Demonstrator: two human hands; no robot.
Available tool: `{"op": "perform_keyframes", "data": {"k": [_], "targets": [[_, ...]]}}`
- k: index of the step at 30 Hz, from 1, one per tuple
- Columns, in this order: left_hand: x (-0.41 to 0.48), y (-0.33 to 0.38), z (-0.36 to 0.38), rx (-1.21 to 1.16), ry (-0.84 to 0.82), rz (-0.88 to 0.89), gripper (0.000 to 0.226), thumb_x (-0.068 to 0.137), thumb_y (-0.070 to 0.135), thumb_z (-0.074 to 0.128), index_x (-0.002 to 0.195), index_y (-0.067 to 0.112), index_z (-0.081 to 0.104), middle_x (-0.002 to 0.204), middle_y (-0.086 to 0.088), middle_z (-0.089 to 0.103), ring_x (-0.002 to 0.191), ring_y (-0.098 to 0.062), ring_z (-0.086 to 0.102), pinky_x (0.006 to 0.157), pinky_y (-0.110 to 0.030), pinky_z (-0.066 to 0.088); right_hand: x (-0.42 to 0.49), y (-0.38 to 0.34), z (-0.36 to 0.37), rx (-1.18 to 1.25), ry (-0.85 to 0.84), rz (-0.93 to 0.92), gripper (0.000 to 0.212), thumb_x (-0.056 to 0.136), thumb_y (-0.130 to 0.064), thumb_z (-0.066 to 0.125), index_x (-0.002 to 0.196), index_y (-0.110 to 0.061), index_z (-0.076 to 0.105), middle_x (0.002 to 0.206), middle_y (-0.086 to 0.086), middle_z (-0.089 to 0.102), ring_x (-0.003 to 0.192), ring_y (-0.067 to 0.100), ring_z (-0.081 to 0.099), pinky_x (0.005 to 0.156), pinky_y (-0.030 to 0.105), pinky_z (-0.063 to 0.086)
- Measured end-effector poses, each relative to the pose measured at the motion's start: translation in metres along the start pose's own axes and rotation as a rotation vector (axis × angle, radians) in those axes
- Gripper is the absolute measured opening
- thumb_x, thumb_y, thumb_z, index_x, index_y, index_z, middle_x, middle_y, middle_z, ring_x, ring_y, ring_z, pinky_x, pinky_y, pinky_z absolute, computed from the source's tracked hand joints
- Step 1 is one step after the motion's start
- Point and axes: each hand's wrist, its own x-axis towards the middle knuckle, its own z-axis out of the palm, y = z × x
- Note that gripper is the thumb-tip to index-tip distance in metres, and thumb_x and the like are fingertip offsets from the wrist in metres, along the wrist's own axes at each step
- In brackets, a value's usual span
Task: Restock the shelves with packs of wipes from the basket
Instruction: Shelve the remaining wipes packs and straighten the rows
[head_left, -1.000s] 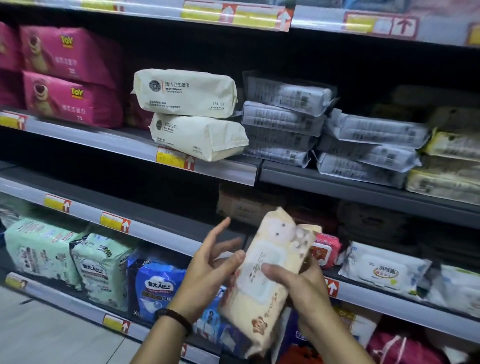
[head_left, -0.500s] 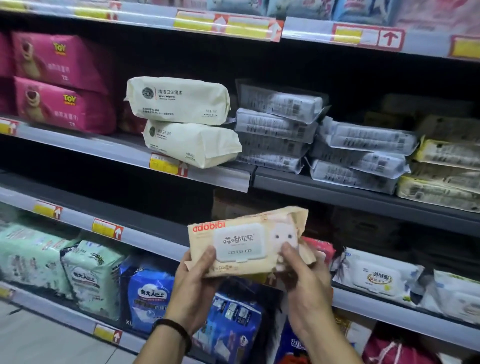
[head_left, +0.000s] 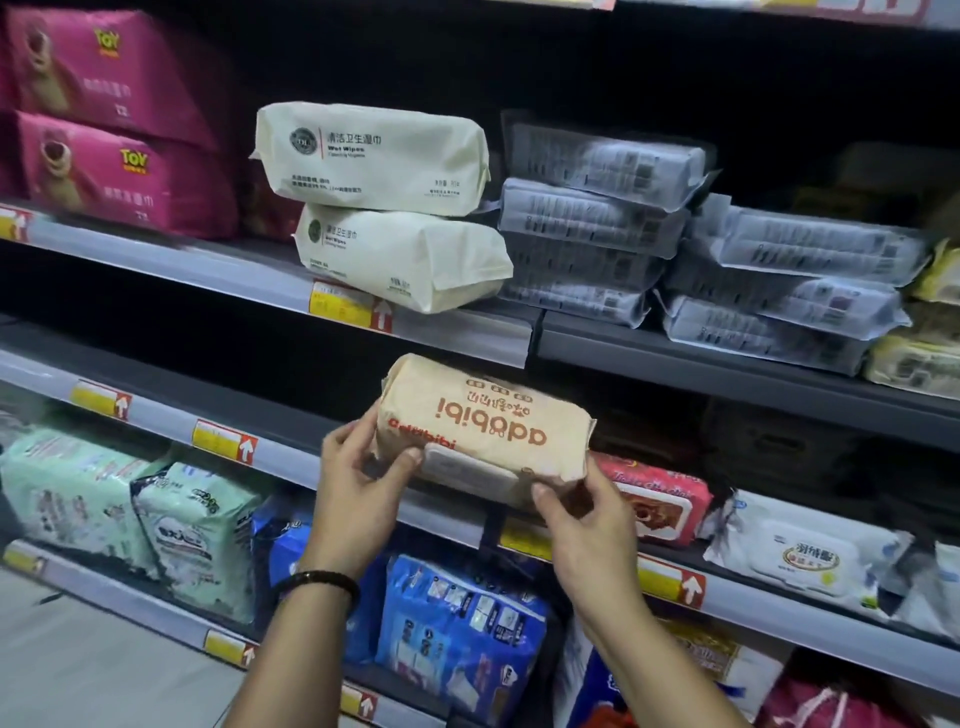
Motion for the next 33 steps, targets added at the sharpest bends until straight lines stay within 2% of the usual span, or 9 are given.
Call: {"op": "perform_keyframes", "data": {"k": [3,6,8,10,13,17,19,24,33], "targets": [[0.008,-0.011,0.012,0.107,0.014,0.006,0.050,0.097,0.006,0.068,0.143,0.026,0.060,0.122,-0.001,0.066,0.108,-0.014,0.066,0.102,-0.041,0.055,0.012,0.003,0.012,-0.013,0.028,-0.012,0.065,0.097,-0.015,0.074,0.153,-0.039,0.051,0.133,-0.013,0.062,0.108,-0.012,0.056,0.093,0.013,0.048],[0.014,-0.020,0.030,0.279,0.052,-0.023,0.064,0.102,0.010,0.058,0.161,0.021,0.034,0.124,-0.010,0.070,0.113,-0.033,0.064,0.091,-0.043,0.051,0.019,0.009,0.023,-0.084,0.058,-0.012,0.068,0.097,-0.017,0.074,0.155,-0.042,0.047,0.131,-0.010,0.056,0.104,-0.011,0.055,0.080,0.002,0.042],[0.015,-0.021,0.040,0.328,0.036,-0.049,0.070,0.106,0.014,0.051,0.166,0.020,0.017,0.135,-0.015,0.065,0.119,-0.040,0.061,0.088,-0.042,0.047,0.019,0.017,0.029,-0.161,0.048,-0.008,0.074,0.095,-0.017,0.076,0.157,-0.039,0.044,0.130,-0.008,0.055,0.107,0.000,0.060,0.088,0.011,0.049],[0.016,-0.021,0.050,0.315,-0.012,-0.057,0.067,0.106,0.016,0.048,0.165,0.020,0.016,0.157,-0.016,0.049,0.135,-0.039,0.054,0.103,-0.044,0.048,0.016,0.026,0.032,-0.211,0.012,0.033,0.076,0.092,-0.015,0.079,0.156,-0.036,0.044,0.129,-0.010,0.055,0.106,0.006,0.063,0.094,0.028,0.057],[0.016,-0.019,0.060,0.405,-0.067,-0.034,0.078,0.103,0.016,0.057,0.168,0.020,0.013,0.173,-0.011,0.016,0.154,-0.032,0.031,0.130,-0.049,0.017,0.018,0.029,0.034,-0.187,-0.014,0.086,0.066,0.085,-0.016,0.083,0.143,-0.032,0.057,0.128,-0.012,0.057,0.107,0.007,0.066,0.101,0.039,0.058],[0.019,-0.019,0.054,0.319,-0.022,-0.160,0.078,0.092,0.019,0.064,0.159,0.036,0.028,0.159,0.001,0.037,0.141,-0.022,0.046,0.122,-0.057,0.022,0.023,0.030,0.035,-0.069,-0.038,0.171,0.074,0.062,-0.038,0.084,0.130,-0.042,0.055,0.127,-0.008,0.066,0.109,0.010,0.068,0.098,0.039,0.058],[0.018,-0.020,0.054,0.281,-0.019,-0.159,0.079,0.081,0.019,0.060,0.154,0.033,0.032,0.153,0.003,0.049,0.141,-0.025,0.047,0.117,-0.061,0.029,0.021,0.029,0.035,-0.049,-0.086,0.218,0.072,0.067,-0.032,0.086,0.131,-0.039,0.055,0.122,-0.012,0.069,0.109,0.010,0.068,0.097,0.037,0.057],[0.011,-0.023,0.056,0.216,-0.003,-0.182,0.087,0.075,0.014,0.058,0.156,0.033,0.032,0.155,0.003,0.047,0.143,-0.025,0.042,0.118,-0.062,0.029,0.016,0.025,0.029,0.009,-0.153,0.287,0.068,0.062,-0.032,0.084,0.126,-0.043,0.060,0.110,-0.016,0.077,0.099,0.017,0.074,0.091,0.047,0.061],[0.007,-0.027,0.059,0.288,-0.068,-0.112,0.081,0.078,0.013,0.060,0.151,0.037,0.032,0.138,0.011,0.053,0.136,-0.023,0.050,0.114,-0.060,0.035,-0.002,0.010,0.018,-0.091,-0.247,0.296,0.099,0.054,-0.042,0.080,0.143,-0.051,0.040,0.131,0.002,0.065,0.086,0.026,0.077,0.056,0.024,0.058]]}}
